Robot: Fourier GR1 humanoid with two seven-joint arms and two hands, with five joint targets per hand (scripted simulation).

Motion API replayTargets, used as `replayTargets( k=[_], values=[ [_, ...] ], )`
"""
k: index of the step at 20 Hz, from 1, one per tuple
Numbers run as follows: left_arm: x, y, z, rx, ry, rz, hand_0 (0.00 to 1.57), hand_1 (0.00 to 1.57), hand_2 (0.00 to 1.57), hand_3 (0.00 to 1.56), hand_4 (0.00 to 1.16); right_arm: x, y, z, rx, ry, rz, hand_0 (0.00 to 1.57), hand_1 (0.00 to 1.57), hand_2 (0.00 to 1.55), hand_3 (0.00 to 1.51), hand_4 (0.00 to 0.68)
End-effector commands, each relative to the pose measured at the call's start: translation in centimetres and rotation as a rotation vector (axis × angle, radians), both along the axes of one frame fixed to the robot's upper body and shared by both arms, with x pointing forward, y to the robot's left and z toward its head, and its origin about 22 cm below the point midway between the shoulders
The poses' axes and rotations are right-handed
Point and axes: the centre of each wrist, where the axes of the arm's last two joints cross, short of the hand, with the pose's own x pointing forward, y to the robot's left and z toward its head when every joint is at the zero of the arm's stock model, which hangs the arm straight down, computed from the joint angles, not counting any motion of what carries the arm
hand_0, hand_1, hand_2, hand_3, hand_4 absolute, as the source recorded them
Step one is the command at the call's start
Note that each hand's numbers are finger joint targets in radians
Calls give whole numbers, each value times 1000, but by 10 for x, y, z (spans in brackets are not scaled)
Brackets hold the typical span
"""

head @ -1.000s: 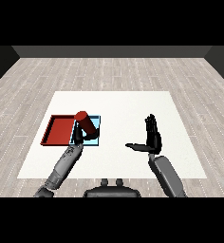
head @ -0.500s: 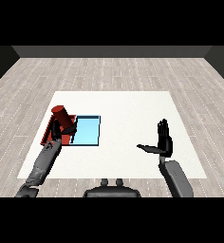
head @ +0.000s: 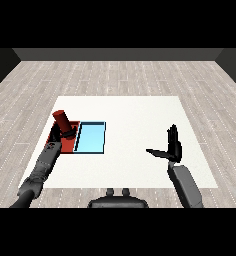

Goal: Pick the red can and put it in the red box

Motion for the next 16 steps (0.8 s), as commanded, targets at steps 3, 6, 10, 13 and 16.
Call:
replayTargets(
  k=[3, 6, 10, 13, 16],
  values=[
    [-1, -5, -26, 25, 207, 88, 1363, 1363, 1247, 1285, 948, 6, 11, -20, 51, 28, 6, 0, 0, 0, 0, 0],
    [-13, 11, -35, 51, 312, 162, 650, 650, 700, 0, 644, 25, -2, -7, 25, 11, -18, 0, 0, 0, 0, 0],
    [-38, 16, -61, -23, 403, 237, 683, 683, 691, 124, 775, 19, -4, -27, 44, 30, -28, 0, 0, 0, 0, 0],
    [-33, 20, -54, -64, 379, 316, 1106, 1106, 1049, 0, 657, 17, 0, -30, 16, 10, -19, 0, 0, 0, 0, 0],
    [-39, 45, -44, -118, 484, 239, 0, 0, 0, 0, 649, 26, 17, -20, 47, 11, -11, 0, 0, 0, 0, 0]
  ],
)
